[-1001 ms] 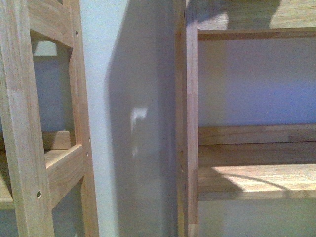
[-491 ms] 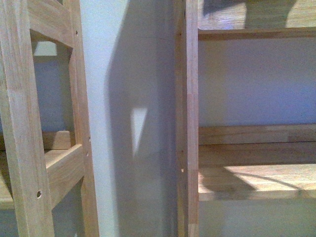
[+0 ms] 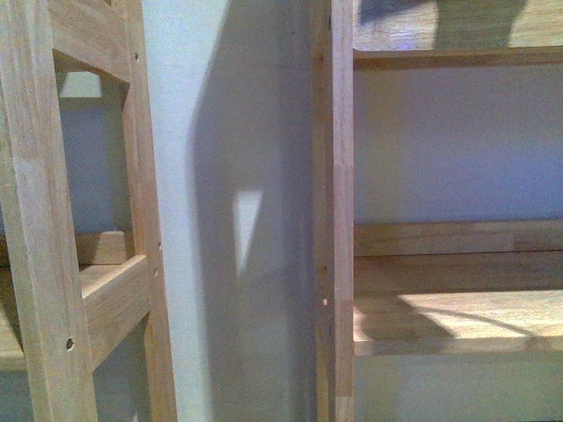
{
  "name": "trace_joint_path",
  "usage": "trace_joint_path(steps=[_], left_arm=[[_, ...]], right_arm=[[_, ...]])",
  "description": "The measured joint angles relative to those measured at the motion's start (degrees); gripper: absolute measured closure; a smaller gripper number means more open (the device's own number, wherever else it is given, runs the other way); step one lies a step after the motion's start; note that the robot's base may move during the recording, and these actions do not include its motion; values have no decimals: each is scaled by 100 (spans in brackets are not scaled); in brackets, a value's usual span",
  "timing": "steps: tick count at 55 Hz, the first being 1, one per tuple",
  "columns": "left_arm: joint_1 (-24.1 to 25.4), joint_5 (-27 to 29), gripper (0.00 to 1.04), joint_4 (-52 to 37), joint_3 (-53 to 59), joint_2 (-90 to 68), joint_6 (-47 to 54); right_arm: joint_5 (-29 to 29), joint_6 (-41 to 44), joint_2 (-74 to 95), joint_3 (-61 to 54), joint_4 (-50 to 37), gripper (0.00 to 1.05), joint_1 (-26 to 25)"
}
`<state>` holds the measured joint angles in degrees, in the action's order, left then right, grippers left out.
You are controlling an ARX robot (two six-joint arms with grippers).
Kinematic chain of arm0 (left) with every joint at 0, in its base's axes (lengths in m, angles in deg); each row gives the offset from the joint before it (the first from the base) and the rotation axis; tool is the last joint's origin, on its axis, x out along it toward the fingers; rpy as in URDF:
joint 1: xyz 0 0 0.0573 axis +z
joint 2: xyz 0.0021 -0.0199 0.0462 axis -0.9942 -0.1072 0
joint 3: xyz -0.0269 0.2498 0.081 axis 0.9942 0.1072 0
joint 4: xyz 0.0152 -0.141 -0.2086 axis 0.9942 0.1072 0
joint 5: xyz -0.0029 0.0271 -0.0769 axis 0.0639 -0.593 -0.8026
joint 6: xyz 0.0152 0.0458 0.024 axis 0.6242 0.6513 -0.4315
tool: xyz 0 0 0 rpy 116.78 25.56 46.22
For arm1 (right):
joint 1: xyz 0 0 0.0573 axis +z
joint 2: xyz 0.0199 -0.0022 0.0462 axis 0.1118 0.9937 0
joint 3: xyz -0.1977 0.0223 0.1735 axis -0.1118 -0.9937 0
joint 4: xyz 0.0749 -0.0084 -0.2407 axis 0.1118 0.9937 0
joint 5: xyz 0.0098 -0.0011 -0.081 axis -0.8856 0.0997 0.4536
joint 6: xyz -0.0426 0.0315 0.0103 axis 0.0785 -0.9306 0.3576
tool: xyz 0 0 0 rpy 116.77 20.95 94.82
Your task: Put away toys
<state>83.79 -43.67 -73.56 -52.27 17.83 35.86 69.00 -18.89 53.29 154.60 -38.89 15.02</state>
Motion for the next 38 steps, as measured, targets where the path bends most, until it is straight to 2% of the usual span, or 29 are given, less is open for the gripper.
trace_joint_path(steps=[22,31,38], left_arm=[[0,0,6,0,0,0,0],[0,0,6,0,0,0,0],[0,0,6,0,0,0,0]], right_arm=[[852,542,-686,-240,-516,7,81],[1440,892,-1515,-1178,-651,7,227],[1670,1259,-2253,-2192,-977,7,297]])
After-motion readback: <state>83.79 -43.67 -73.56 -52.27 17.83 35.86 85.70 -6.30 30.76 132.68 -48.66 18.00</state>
